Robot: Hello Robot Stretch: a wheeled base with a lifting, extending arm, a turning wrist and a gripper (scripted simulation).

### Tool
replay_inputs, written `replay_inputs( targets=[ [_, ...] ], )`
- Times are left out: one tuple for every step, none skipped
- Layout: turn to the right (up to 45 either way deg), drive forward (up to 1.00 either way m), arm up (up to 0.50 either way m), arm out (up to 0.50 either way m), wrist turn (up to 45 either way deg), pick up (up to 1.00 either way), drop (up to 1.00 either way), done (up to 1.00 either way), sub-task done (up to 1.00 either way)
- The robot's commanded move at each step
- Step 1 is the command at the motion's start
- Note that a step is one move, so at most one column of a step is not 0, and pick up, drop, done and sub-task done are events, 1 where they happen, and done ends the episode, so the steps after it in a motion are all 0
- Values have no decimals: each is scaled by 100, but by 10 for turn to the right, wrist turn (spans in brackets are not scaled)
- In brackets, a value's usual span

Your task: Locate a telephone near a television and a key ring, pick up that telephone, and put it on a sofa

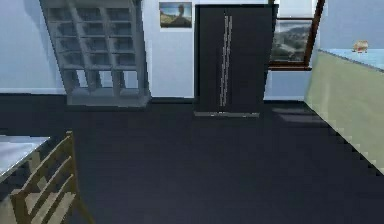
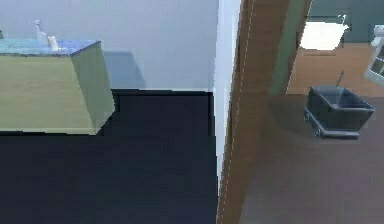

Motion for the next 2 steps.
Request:
replay_inputs(
  targets=[
    [0, 100, 0, 0, 0, 0, 0, 0, 0],
    [0, 15, 0, 0, 0, 0, 0, 0, 0]
  ],
)
